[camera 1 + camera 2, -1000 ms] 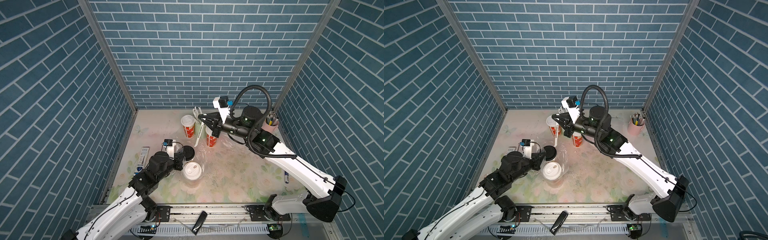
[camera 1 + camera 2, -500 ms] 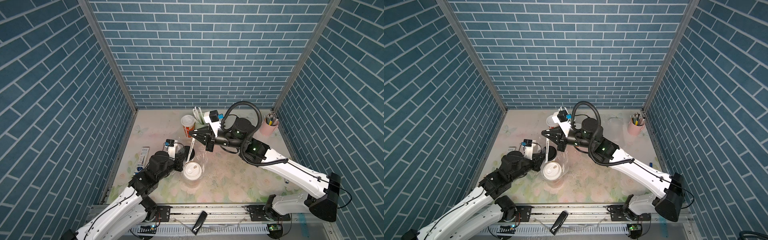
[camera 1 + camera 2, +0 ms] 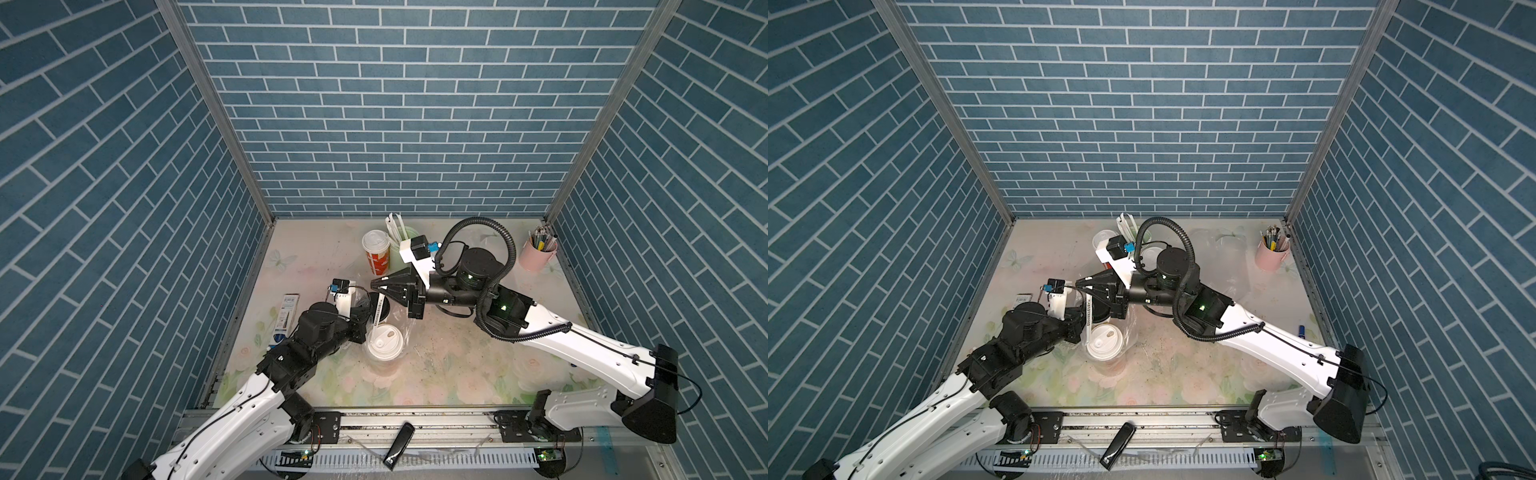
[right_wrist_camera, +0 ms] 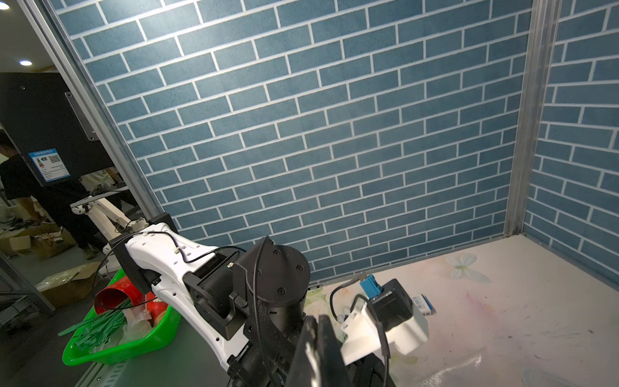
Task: Pack milk tea into plastic carrier bags
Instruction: Place the straw in the plastic carrier bag.
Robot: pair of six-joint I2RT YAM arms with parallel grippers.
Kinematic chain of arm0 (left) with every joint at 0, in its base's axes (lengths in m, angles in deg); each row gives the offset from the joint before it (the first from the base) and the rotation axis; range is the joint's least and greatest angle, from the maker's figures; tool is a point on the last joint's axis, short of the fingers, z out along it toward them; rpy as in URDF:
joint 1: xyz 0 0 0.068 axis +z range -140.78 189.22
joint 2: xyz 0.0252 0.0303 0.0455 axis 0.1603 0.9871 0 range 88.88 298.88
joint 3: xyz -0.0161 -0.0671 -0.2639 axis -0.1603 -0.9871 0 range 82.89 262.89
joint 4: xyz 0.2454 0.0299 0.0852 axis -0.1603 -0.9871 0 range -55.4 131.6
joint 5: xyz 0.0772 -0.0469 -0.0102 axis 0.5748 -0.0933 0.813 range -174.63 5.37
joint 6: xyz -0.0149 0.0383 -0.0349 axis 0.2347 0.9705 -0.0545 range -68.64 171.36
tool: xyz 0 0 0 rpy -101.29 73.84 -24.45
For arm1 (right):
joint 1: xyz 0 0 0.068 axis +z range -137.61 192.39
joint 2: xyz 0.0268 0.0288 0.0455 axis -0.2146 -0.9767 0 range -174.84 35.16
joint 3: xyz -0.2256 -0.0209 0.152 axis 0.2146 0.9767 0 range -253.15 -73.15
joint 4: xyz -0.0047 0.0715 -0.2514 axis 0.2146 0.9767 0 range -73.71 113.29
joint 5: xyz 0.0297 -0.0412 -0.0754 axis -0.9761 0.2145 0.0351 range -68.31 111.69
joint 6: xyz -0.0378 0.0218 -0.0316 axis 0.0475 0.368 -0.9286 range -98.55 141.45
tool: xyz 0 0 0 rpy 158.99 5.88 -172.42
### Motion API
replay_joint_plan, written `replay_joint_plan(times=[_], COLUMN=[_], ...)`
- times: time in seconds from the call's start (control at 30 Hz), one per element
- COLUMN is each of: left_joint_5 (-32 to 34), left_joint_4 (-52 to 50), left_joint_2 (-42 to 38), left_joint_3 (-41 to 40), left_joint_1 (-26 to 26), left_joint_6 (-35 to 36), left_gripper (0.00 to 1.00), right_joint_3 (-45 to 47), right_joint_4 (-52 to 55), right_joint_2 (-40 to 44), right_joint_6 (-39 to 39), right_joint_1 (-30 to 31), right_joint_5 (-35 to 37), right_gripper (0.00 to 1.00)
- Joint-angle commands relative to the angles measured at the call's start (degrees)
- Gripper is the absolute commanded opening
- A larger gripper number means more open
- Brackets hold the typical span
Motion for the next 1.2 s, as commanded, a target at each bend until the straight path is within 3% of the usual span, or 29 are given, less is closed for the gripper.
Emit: replay_joint_plan(times=[0.0,0.8,1.17], left_joint_5=[-0.35,-0.83,0.01], left_joint_4=[-0.56,-0.73,-0.73], left_joint_2=[-0.93,-1.31,-0.87], left_joint_3=[0.67,1.01,1.54], left_joint_1=[0.32,0.24,0.29], left_joint_6=[0.85,1.03,1.36], left_gripper=[0.00,0.00,0.00], right_joint_3=[1.17,3.30,8.44], right_joint_4=[-0.18,7.09,6.17], right_joint_2=[1.08,-2.34,-3.40], right_joint_6=[0.70,-3.29,-10.38], right_joint_1=[0.85,3.38,3.75], right_joint_5=[-0.75,-1.51,-0.70], right_gripper=[0.00,0.00,0.00])
